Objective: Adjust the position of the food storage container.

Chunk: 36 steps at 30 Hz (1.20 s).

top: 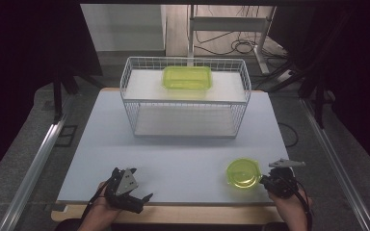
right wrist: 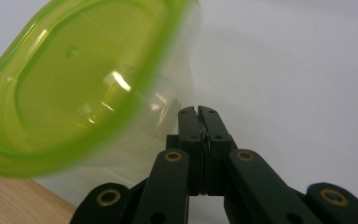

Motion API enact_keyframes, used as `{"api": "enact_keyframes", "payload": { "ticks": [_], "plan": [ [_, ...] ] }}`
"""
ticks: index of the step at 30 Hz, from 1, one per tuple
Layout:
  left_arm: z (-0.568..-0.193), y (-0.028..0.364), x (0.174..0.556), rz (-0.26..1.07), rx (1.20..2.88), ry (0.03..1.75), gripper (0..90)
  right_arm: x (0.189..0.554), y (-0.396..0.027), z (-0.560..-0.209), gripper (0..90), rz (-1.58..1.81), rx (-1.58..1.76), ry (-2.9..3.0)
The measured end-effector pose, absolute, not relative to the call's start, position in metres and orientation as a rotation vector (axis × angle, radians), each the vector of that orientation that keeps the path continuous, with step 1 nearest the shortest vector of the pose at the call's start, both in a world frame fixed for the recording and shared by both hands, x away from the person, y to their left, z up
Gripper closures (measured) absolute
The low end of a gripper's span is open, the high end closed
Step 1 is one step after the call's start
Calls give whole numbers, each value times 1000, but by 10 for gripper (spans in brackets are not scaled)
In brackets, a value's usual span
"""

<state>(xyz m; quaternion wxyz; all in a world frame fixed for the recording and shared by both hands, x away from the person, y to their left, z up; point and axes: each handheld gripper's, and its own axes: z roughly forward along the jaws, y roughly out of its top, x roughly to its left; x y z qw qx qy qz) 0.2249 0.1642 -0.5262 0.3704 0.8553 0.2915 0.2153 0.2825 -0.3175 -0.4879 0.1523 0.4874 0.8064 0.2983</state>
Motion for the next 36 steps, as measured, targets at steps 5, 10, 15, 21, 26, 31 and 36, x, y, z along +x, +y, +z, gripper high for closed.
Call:
{"api": "enact_keyframes", "payload": {
  "ticks": [5, 10, 15, 21, 26, 31, 36],
  "plan": [
    [-526, 164, 225, 554, 2198, 748, 20, 282, -323, -487, 878, 874, 1410, 2304],
    [-527, 163, 225, 555, 2197, 753, 21, 280, -327, -493, 877, 920, 1427, 2339],
    [-527, 162, 225, 559, 2207, 744, 21, 280, -322, -495, 877, 927, 1417, 2371],
    [-528, 162, 225, 555, 2209, 745, 21, 285, -306, -497, 877, 967, 1383, 2425],
    [-528, 161, 226, 554, 2211, 746, 21, 291, -288, -499, 877, 1000, 1338, 2484],
    [-529, 160, 226, 554, 2215, 744, 21, 296, -271, -500, 875, 1036, 1298, 2537],
    [-529, 160, 226, 551, 2212, 746, 21, 301, -252, -502, 874, 1064, 1260, 2592]
  ]
}}
